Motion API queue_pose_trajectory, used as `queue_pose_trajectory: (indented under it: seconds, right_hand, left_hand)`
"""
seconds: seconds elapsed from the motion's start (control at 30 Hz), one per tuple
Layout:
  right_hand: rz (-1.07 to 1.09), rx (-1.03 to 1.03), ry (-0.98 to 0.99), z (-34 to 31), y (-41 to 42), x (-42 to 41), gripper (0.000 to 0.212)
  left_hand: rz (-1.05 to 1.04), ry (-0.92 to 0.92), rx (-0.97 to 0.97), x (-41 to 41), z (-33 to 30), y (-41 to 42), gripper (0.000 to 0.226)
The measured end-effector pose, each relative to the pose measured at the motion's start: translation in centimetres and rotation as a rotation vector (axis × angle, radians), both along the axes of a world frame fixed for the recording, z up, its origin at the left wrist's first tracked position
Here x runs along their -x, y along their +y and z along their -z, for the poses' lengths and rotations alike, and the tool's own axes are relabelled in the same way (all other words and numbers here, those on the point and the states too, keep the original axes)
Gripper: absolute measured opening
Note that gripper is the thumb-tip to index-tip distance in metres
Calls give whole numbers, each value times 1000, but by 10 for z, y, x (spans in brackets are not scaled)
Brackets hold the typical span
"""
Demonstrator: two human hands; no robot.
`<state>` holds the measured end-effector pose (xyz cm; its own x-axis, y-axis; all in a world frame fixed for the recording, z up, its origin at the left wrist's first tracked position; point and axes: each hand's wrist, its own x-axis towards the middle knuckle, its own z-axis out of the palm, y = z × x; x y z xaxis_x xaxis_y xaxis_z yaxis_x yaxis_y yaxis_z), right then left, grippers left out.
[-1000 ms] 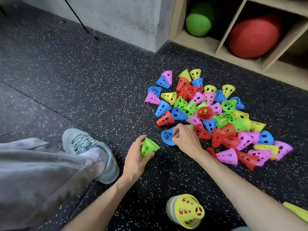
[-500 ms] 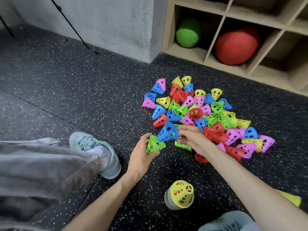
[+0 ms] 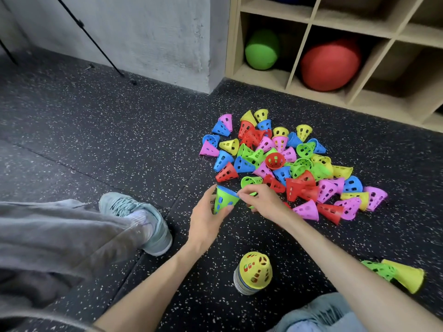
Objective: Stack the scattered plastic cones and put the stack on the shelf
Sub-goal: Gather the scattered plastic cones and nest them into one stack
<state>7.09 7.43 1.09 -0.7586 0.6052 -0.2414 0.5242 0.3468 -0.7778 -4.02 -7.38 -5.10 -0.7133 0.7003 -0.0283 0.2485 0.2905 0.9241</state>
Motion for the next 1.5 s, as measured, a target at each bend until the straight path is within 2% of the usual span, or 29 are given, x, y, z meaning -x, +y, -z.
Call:
queue_pose_trajectory:
  seconds: [0.17, 0.37, 0.5, 0.6, 0.73, 0.93, 1.07, 1.3, 1.5]
  right_hand:
    - [-15, -65, 57, 12, 3, -3, 9]
    - [193, -39, 162, 43, 13, 3, 8]
    - [402, 10, 233, 62, 19, 7, 6]
    - [468, 16, 237, 71, 27, 8, 4]
    - [546, 11, 274, 80, 39, 3, 5]
    - [655, 3, 297, 101, 53, 0, 4]
    - [645, 37, 325, 108, 53, -1, 4]
    - [663, 27, 340, 109, 52, -1, 4]
    - [738, -52, 368, 91, 48, 6, 3]
  left_hand:
    - [25, -21, -20, 6, -5, 8, 52]
    - [99, 58, 67, 29, -5, 33, 41]
    - [177, 196, 206, 55, 4, 55, 30]
    - [233, 308, 289, 81, 10, 75, 34]
    - [250, 415, 417, 102, 20, 109, 53]
    - [267, 360, 481, 104, 51, 135, 61]
    - [209, 411, 482, 102, 65, 142, 48]
    - [324, 482, 523, 110, 62, 139, 32]
    - [335, 484, 353, 92, 58, 89, 32]
